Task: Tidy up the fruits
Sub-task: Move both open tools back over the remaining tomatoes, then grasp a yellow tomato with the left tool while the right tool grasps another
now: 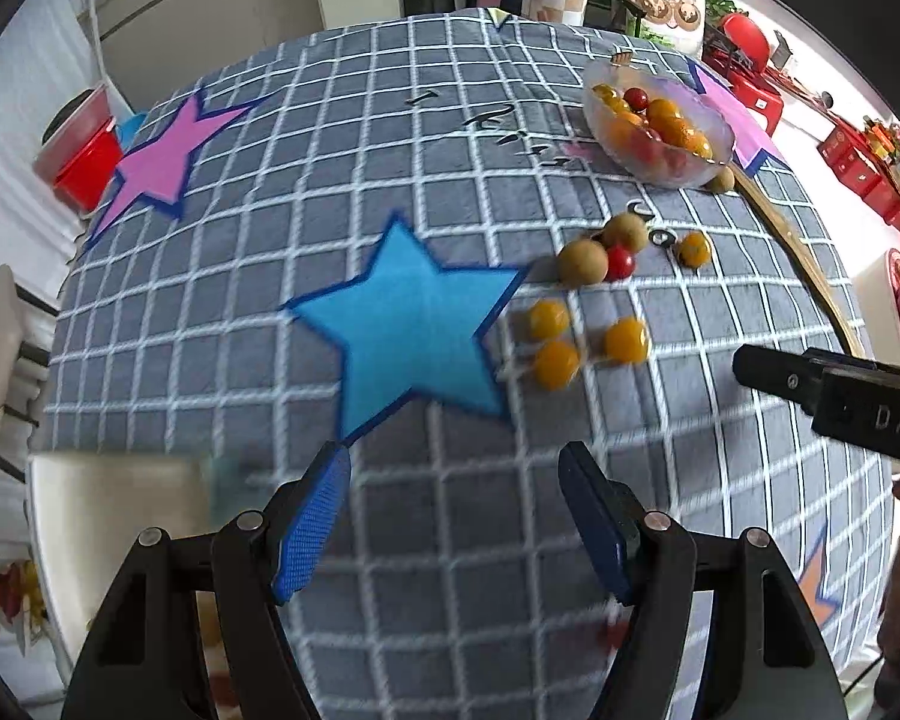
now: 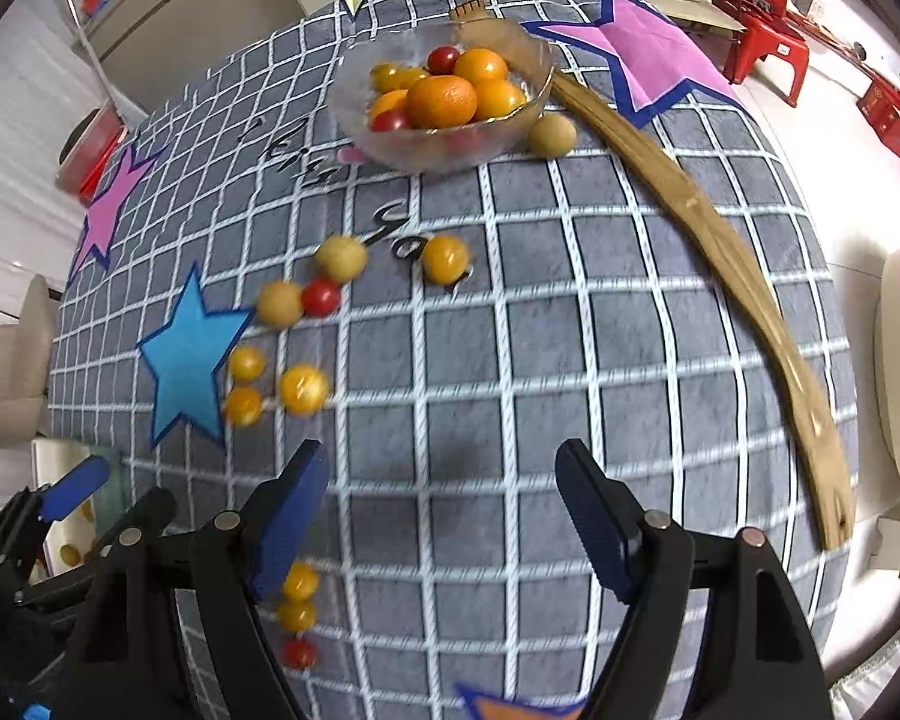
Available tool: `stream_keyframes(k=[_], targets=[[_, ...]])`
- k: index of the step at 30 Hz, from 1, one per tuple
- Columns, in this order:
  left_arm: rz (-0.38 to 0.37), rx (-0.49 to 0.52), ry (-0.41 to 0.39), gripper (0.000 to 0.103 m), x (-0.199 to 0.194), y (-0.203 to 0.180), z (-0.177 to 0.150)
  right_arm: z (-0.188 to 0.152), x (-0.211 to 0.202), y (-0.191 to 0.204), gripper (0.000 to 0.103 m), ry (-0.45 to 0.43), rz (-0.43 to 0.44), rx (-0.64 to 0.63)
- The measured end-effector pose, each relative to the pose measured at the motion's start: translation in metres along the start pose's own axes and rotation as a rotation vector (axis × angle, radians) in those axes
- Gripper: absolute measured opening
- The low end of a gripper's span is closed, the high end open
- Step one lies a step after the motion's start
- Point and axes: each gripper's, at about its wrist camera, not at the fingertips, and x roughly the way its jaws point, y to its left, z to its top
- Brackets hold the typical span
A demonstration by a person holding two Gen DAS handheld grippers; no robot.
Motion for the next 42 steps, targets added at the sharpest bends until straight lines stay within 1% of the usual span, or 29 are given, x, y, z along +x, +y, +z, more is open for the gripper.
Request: stream_keyframes(k=[2, 7, 12, 13, 14, 15, 17, 19, 20, 21, 22, 23, 24, 26, 28, 29, 33, 38, 42], targets=[[-0.006, -0.009, -0.002, 0.073, 0.01, -0.007, 0.008, 0.008, 0.008, -0.003, 0.077, 0.003, 0.007, -0.006], [0.009, -0.013, 0.006, 0.073, 0.03, -0.018, 0.018, 0.025, 0.029, -0.009, 0.071, 0.006, 0.018, -0.022], [0.021, -0.005, 0.001, 0.073, 0.04, -0.026, 0.021, 0.041, 0.038, -0.01, 0.069, -0.028, 0.024, -0.028], [0.025, -0.002, 0.0, 0.069, 0.041, -0.028, 0.021, 0.045, 0.038, -0.009, 0.069, -0.035, 0.023, -0.036], [0.027, 0.0, 0.004, 0.062, 0.043, -0.029, 0.022, 0.048, 0.039, -0.007, 0.069, -0.041, 0.023, -0.046], [0.027, 0.001, 0.011, 0.06, 0.045, -0.03, 0.022, 0.051, 0.04, -0.005, 0.067, -0.046, 0.02, -0.054], [0.025, -0.006, 0.008, 0.06, 0.046, -0.032, 0.022, 0.056, 0.042, -0.001, 0.063, -0.056, 0.017, -0.068], [0.026, -0.006, 0.006, 0.06, 0.046, -0.034, 0.023, 0.06, 0.044, 0.003, 0.055, -0.064, 0.014, -0.077], [0.026, -0.005, 0.004, 0.06, 0.046, -0.034, 0.023, 0.062, 0.044, 0.004, 0.053, -0.068, 0.01, -0.081], [0.022, -0.004, 0.004, 0.057, 0.046, -0.035, 0.024, 0.064, 0.045, 0.005, 0.048, -0.069, 0.006, -0.083], [0.012, -0.004, 0.002, 0.048, 0.045, -0.036, 0.024, 0.065, 0.046, 0.006, 0.04, -0.069, 0.003, -0.083], [0.003, 0.0, 0.002, 0.042, 0.045, -0.038, 0.024, 0.067, 0.046, 0.006, 0.035, -0.068, 0.003, -0.081], [0.002, 0.006, 0.002, 0.038, 0.044, -0.039, 0.024, 0.068, 0.047, 0.006, 0.023, -0.065, 0.004, -0.081], [-0.012, 0.016, 0.001, 0.022, 0.044, -0.043, 0.024, 0.068, 0.048, 0.007, 0.022, -0.059, 0.01, -0.081], [-0.044, 0.014, 0.008, 0.022, 0.041, -0.046, 0.021, 0.068, 0.048, 0.007, 0.022, -0.048, 0.028, -0.076], [-0.079, -0.004, 0.012, 0.022, 0.04, -0.043, 0.02, 0.065, 0.045, 0.006, 0.022, -0.047, 0.032, -0.073], [-0.137, -0.039, 0.013, 0.022, 0.029, -0.032, 0.016, 0.051, 0.033, 0.0, 0.022, -0.034, 0.065, -0.058], [-0.146, -0.043, 0.004, 0.022, 0.008, -0.023, 0.005, 0.018, 0.019, -0.001, 0.022, 0.009, 0.108, -0.05], [-0.138, -0.043, -0.002, 0.022, -0.008, -0.012, -0.007, -0.005, 0.01, 0.005, 0.022, 0.037, 0.125, -0.059]])
